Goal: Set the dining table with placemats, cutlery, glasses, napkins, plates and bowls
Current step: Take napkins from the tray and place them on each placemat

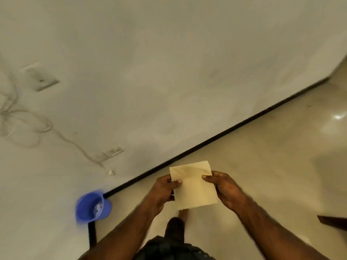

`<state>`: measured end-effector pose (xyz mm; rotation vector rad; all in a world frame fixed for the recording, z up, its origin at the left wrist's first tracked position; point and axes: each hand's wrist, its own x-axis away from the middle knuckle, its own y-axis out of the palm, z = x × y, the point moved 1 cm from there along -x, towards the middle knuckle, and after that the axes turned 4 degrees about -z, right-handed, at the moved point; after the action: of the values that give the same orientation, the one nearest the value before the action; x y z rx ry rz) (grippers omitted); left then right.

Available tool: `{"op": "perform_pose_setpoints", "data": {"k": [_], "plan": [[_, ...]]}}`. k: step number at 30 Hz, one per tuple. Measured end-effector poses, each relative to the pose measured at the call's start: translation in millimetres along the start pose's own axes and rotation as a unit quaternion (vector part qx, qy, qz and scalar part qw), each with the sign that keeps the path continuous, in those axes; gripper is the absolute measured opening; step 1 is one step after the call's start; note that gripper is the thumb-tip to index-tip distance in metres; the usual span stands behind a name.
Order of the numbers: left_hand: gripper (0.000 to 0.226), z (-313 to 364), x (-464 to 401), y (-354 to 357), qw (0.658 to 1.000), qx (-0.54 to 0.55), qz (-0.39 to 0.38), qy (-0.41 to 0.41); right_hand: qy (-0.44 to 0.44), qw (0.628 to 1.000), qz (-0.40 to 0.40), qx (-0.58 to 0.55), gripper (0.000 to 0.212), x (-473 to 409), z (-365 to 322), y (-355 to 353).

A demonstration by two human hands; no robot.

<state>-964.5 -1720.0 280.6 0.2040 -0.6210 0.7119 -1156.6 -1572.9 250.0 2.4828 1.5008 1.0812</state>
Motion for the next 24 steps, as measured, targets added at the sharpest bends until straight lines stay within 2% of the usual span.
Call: {"op": "perform_pose_setpoints", "data": {"k": [5, 11, 16, 20, 24], "plan": [[0.029, 98.4, -153.9, 42.2, 0.995, -0.047, -0.085, -0.002, -0.024, 0.99, 0.12, -0.075, 0.008, -57.9, -60.8, -70.9], [0.019, 196.6, -282.1, 152.7, 0.963, -0.158, -0.218, -0.008, -0.034, 0.955, 0.248, -0.161, 0.019, -70.2, -110.1, -154.9], [0.018, 233.3, -348.7, 281.0, 0.923, -0.209, -0.323, -0.027, -0.057, 0.917, 0.316, -0.235, 0.024, -72.2, -148.9, -240.8], [0.018, 248.0, -397.4, 386.0, 0.905, -0.24, -0.348, -0.043, -0.073, 0.886, 0.36, -0.284, 0.028, -78.6, -176.8, -339.7], [0.011, 284.5, -434.8, 484.0, 0.907, -0.253, -0.333, -0.044, -0.073, 0.879, 0.385, -0.271, 0.033, -83.3, -225.5, -441.3]]}}
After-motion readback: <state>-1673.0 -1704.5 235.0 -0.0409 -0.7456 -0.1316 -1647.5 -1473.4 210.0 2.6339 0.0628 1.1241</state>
